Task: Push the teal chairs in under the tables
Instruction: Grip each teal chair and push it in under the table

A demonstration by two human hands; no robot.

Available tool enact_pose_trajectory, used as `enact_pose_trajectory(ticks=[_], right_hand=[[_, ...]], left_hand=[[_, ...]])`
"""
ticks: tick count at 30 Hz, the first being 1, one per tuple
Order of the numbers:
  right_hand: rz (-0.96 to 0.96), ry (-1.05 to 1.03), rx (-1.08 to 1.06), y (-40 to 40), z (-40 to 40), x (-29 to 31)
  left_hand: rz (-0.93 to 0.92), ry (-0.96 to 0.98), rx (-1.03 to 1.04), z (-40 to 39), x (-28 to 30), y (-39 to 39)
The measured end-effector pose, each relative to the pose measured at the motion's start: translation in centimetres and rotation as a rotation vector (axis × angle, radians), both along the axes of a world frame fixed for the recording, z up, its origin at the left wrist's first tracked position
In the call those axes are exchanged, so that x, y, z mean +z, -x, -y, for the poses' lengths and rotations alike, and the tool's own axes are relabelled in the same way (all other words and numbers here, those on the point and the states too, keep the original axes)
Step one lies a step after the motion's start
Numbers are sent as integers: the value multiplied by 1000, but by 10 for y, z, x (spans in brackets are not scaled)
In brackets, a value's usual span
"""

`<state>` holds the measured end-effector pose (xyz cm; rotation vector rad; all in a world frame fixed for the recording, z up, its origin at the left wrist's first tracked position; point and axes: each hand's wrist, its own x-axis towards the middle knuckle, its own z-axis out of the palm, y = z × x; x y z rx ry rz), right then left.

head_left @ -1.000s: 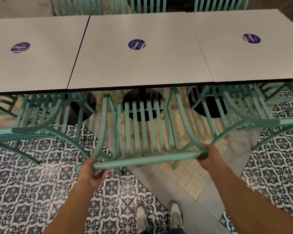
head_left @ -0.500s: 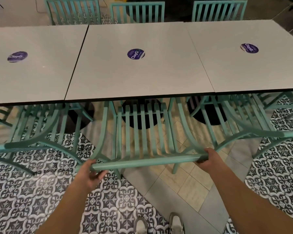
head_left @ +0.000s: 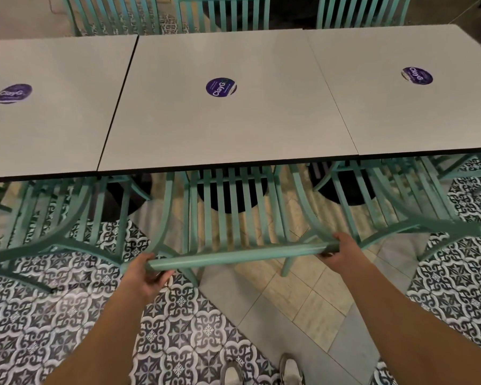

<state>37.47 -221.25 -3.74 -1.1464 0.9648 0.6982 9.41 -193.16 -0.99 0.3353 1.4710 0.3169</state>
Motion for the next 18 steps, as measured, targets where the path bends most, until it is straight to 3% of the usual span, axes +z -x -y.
enact_pose_trajectory(ticks=[18], right_hand=[[20,68,12,-15,-31,9]], left_hand=[[-17,15,27,-31,1,-25]])
